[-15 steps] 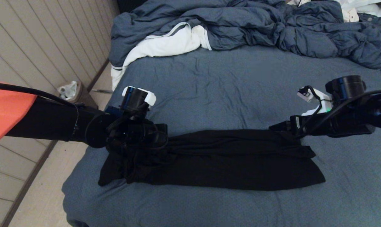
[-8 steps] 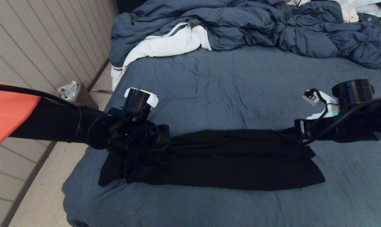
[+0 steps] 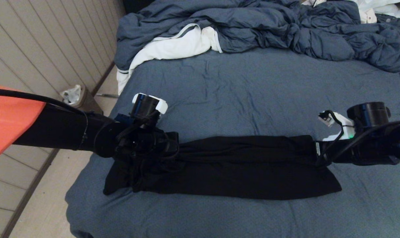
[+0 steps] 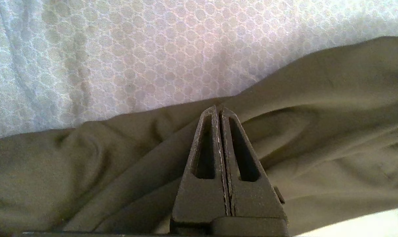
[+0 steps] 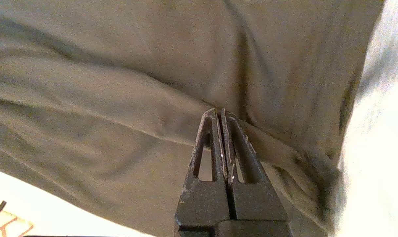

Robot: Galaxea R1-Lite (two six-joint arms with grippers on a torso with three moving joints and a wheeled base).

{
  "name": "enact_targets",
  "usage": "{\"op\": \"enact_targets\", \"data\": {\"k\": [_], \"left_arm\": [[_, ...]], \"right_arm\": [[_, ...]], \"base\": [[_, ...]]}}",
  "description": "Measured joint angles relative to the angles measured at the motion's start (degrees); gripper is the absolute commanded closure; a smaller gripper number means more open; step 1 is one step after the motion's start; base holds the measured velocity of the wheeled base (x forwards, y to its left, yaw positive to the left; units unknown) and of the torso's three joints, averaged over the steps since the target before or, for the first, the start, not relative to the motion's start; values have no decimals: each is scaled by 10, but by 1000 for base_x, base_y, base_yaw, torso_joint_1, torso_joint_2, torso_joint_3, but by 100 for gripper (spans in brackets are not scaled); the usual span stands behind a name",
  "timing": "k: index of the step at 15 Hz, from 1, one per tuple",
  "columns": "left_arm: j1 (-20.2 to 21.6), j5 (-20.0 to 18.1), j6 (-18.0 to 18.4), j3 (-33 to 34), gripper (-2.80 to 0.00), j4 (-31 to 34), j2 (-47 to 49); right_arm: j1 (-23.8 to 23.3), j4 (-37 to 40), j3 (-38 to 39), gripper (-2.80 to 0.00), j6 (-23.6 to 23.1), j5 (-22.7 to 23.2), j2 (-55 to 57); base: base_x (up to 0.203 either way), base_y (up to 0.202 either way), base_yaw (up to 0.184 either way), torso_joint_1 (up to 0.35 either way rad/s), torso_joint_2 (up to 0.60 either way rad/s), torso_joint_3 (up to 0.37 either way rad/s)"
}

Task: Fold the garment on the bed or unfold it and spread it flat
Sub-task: Fold the black T-shirt

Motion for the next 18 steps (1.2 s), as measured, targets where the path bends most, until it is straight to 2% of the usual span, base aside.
{"op": "enact_targets", "data": {"k": [5, 10, 15, 18], "left_arm": [[0, 1, 0, -3, 0, 0, 9], [0, 2, -1, -7, 0, 0, 13], [-6, 2, -11, -49, 0, 33, -7], [-23, 5, -19, -67, 0, 61, -15]], "right_arm": [[-15, -4, 76, 0, -24, 1, -27], [-31, -7, 150, 0, -50, 5, -108], [-36, -4, 116, 0, -46, 16, -147], [10, -2, 70, 0, -24, 17, -137]], "base": [[0, 0, 0, 0, 0, 0], [0, 0, 0, 0, 0, 0], [0, 0, 0, 0, 0, 0], [0, 0, 0, 0, 0, 0]]}}
